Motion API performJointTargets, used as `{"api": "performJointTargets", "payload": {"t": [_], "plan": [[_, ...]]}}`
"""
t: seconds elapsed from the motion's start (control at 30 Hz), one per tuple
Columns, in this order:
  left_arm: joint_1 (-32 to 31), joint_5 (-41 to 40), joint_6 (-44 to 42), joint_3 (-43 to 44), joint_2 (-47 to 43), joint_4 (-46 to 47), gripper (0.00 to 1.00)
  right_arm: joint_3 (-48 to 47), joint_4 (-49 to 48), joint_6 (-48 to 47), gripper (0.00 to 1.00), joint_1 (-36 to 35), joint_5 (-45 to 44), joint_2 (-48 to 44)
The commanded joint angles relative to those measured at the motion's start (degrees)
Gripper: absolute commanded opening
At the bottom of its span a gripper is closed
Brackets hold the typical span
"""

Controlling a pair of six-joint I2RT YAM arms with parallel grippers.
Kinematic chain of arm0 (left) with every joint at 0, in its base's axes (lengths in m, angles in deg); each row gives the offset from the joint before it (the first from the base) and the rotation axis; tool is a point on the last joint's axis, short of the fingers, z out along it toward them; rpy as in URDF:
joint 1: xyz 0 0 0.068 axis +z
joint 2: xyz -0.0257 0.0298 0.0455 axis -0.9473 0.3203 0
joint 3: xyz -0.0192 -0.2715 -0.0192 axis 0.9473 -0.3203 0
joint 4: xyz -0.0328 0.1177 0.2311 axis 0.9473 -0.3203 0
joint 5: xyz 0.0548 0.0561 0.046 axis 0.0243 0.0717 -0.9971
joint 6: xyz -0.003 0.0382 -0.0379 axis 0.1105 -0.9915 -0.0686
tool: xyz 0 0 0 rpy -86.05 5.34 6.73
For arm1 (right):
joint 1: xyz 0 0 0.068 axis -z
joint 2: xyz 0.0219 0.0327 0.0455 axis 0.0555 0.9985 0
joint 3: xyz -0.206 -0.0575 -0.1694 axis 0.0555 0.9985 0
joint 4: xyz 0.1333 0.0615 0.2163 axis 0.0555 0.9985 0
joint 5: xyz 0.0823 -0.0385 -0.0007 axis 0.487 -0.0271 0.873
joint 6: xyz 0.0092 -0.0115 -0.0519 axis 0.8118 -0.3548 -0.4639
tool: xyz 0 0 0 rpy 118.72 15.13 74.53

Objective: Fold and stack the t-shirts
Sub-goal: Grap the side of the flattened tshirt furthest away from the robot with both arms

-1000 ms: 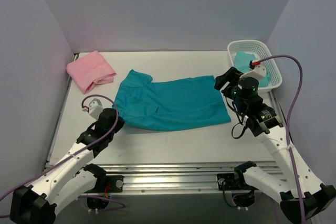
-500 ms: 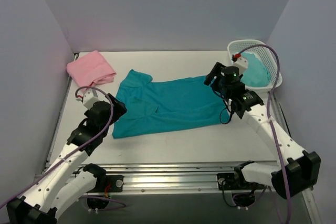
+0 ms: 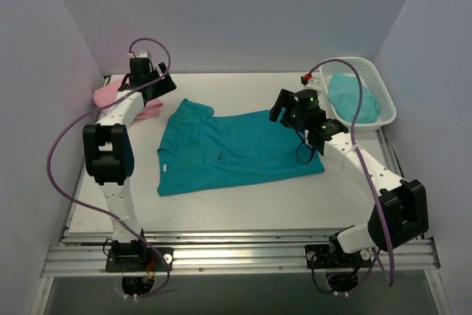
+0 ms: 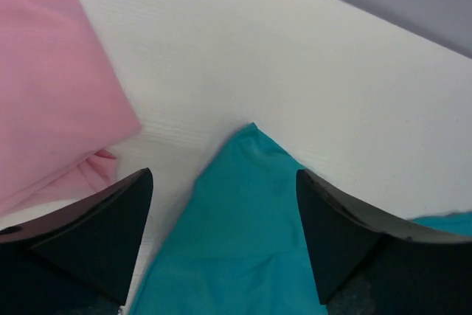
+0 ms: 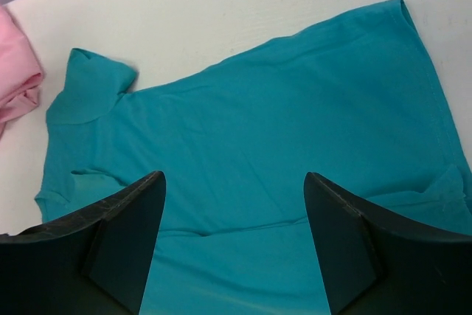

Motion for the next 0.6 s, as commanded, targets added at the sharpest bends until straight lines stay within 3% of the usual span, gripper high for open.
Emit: {"api": "performJointTargets", "payload": {"t": [0.0,0.03,0.07,0.13,0.23,0.57], "plan": [[1.9,15.2,-2.4,6.7,3.2,0.1,0.94,-3.5,4.2,-2.0,0.72,-0.3,-1.9,2.9],[2.6,18.6,-2.5,12.1,6.8,-0.9,0.94,-4.8,6.1,-2.0,0.74,-0.4,-2.4,4.3],[2.7,18.7,-2.8,15.7,8.9,-5.1,0.94,-5.2,6.5,-1.7,0.87,-0.4,-2.4,4.8],[3.2,18.8,-4.7,23.1,15.4,-10.2,0.94,-5.1,6.4,-1.8,1.00,-0.3,-1.7,5.5],[4.2,23.1,-5.7,29.6,19.9,-13.0,0.94,-4.0,5.8,-1.7,1.00,0.1,-1.3,5.2],[5.3,29.2,-6.1,23.4,22.7,-5.9,0.96,-2.4,4.2,-1.0,1.00,1.3,-0.2,3.9]]}}
